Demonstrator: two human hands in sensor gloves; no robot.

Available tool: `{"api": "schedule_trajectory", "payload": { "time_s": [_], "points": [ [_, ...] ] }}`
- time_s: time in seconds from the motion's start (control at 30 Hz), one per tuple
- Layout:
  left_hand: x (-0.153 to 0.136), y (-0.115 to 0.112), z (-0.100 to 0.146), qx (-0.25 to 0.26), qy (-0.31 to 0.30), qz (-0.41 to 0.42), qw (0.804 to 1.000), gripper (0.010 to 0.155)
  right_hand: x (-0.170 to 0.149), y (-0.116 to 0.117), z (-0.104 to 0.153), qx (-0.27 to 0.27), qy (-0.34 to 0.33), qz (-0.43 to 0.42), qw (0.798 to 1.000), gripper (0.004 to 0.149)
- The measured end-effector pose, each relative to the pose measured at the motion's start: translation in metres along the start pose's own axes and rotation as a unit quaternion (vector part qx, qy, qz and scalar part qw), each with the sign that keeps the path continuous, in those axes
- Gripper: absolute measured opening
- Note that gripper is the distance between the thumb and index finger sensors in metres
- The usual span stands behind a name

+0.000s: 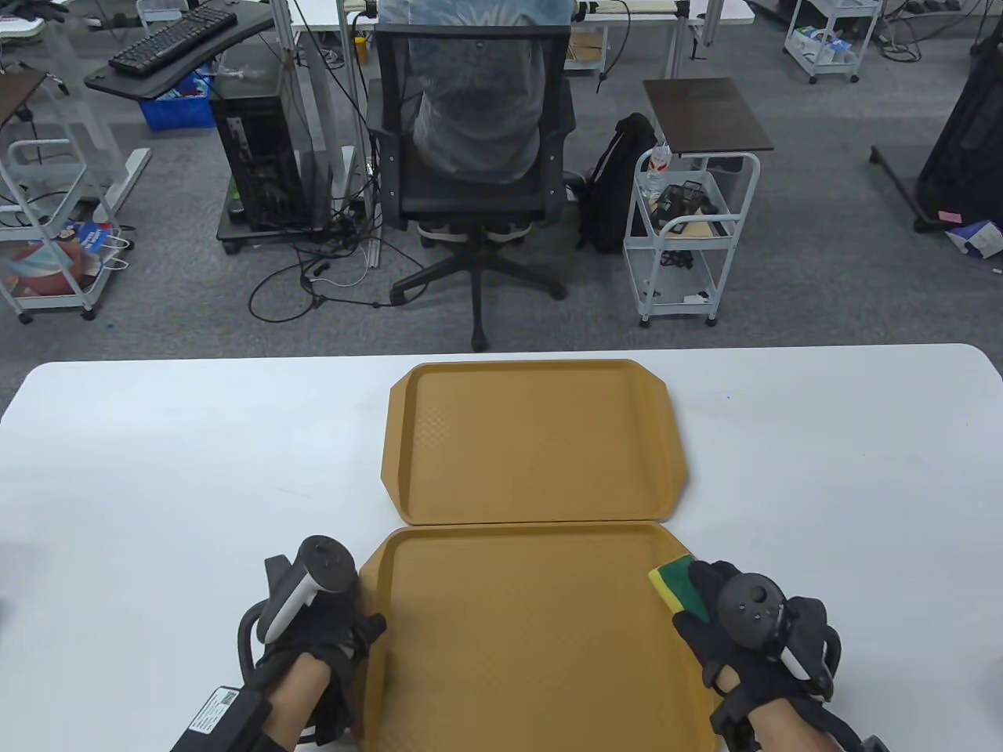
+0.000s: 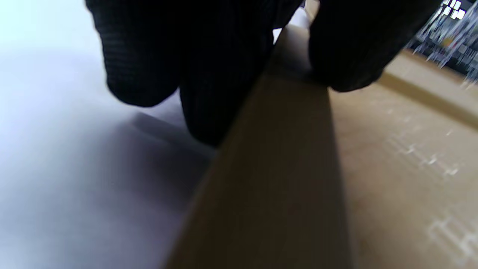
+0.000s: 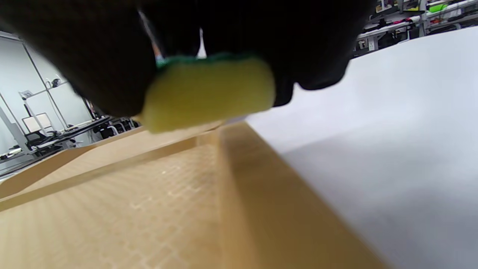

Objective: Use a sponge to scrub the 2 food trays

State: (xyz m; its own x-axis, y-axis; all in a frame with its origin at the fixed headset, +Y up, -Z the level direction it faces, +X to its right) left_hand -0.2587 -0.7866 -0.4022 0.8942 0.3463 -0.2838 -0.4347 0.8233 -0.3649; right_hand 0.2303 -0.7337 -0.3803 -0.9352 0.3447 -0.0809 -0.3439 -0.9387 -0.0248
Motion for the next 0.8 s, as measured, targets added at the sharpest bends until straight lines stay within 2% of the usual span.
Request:
{"api": "schedule_trajectory", "payload": {
  "time_s": [0.23, 0.33, 0.5, 0.57, 0.8],
  "points": [
    [-0.016, -0.006, -0.005, -0.011, -0.012, 0.090, 0.996, 0.079, 0.033, 0.024, -0.034, -0.003, 0.032, 0.084, 0.996, 0.068],
    [-0.015, -0.005, -0.004, -0.002, -0.014, 0.078, 0.997, 0.078, 0.042, 0.033, -0.049, -0.011, 0.053, 0.114, 0.992, 0.067],
    [-0.020, -0.008, -0.005, -0.017, -0.002, 0.098, 0.995, 0.077, 0.055, 0.045, -0.065, -0.017, 0.065, 0.184, 0.981, 0.063],
    [-0.022, -0.009, -0.005, -0.016, 0.000, 0.100, 0.995, 0.076, 0.056, 0.047, -0.067, -0.003, 0.072, 0.195, 0.978, 0.060],
    [-0.023, -0.009, -0.004, -0.017, 0.004, 0.112, 0.994, 0.075, 0.054, 0.042, -0.075, 0.001, 0.075, 0.190, 0.979, 0.045]
  ]
}}
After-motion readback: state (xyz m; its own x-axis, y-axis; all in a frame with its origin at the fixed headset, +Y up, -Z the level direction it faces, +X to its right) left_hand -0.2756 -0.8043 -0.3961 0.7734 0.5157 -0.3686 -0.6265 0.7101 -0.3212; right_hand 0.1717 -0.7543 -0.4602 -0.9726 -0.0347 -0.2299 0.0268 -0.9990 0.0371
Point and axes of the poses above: the tracker on the back of each hand, its own x axis roughly to the thumb side, its own z axis roughly from the fingertips to the wrist, y = z × x, the point moved 5 cm from there along -z, roughly from the wrist to the fingertips, and after that the axes turned 1 degree about -z, right-handed, at the moved point
